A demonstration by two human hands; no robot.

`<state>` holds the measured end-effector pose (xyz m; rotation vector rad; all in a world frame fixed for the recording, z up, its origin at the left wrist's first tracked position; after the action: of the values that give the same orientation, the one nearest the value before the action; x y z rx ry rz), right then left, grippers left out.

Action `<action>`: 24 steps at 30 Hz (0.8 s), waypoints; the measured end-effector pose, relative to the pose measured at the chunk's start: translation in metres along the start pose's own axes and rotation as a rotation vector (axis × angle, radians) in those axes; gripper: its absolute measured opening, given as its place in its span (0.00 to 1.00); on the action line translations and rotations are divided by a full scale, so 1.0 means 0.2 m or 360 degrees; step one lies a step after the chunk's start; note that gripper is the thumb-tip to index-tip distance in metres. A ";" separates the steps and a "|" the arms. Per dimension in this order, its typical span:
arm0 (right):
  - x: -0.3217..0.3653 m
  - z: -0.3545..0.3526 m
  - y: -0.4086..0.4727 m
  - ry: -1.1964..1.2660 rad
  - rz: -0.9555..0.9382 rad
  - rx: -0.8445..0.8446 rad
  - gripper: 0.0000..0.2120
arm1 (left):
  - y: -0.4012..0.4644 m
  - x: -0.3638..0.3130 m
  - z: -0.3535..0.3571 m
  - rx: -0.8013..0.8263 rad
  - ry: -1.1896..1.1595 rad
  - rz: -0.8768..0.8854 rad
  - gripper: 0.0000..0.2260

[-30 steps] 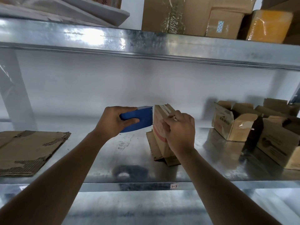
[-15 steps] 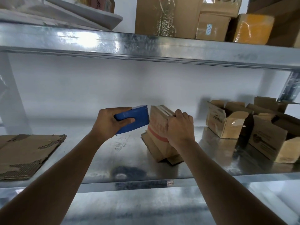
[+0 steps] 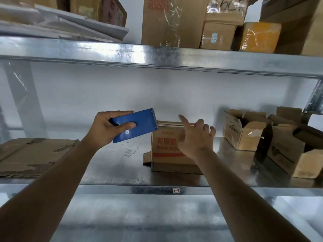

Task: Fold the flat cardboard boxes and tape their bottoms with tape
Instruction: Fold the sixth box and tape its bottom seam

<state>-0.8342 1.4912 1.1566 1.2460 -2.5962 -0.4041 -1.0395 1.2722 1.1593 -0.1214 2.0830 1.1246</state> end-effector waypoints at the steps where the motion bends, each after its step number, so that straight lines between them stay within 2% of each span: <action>1: 0.02 0.02 0.00 -0.0036 -0.0020 0.0041 0.34 | -0.02 -0.01 0.01 -0.0010 0.0032 -0.0015 0.17; 4: 0.04 0.09 0.01 0.0071 -0.0018 0.0129 0.38 | -0.06 -0.06 0.02 -0.0026 0.0119 -0.0045 0.17; 7: 0.06 0.15 0.01 0.0288 -0.0012 0.0225 0.50 | -0.10 -0.10 0.02 -0.0079 0.0164 -0.0076 0.17; 9: 0.11 0.17 0.01 0.0323 -0.0022 0.0137 0.58 | -0.14 -0.12 0.01 -0.0140 0.0168 -0.0090 0.17; 12: 0.20 0.18 0.02 0.0356 -0.0018 0.0038 0.63 | -0.19 -0.13 -0.03 -0.0245 0.0196 -0.0100 0.20; 14: 0.24 0.15 0.01 0.0316 0.0015 -0.0001 0.61 | -0.21 -0.15 -0.06 -0.0326 0.0219 -0.0107 0.20; 19: 0.33 0.15 0.02 0.0298 0.0059 0.0013 0.48 | -0.22 -0.16 -0.12 -0.0356 0.0206 -0.0110 0.20; 24: 0.37 0.17 0.06 0.0489 -0.0254 0.0108 0.39 | -0.19 -0.12 -0.20 -0.0261 0.0117 -0.0089 0.17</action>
<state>-0.8980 1.4454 1.1360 1.4191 -2.2787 -0.1385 -1.0288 1.2124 1.1625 -0.3023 2.0361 1.2733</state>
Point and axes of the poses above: each hand's wrist, its own y-axis towards the middle knuckle, its own z-axis out of the palm, x = y × z, the point moved 1 cm from there along y, towards the middle knuckle, and after that the axes turned 8 degrees about x, right-handed, at the moved point
